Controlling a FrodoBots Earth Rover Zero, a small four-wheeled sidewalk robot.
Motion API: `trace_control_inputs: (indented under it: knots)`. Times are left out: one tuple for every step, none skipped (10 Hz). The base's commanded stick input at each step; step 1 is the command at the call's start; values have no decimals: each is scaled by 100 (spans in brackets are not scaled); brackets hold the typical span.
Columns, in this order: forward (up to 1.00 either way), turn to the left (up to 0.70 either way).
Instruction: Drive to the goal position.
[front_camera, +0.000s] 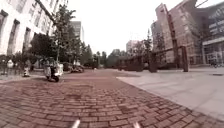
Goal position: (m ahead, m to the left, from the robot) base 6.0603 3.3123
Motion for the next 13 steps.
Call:
trace_control_inputs:
  knots:
    - [70,0]
    - [70,0]
    - [70,5]
    - [70,11]
    - [70,5]
    - [70,0]
    - [70,4]
    - [70,6]
    - [70,0]
    - [70,0]
    - [70,8]
    - [70,12]
    - [70,5]
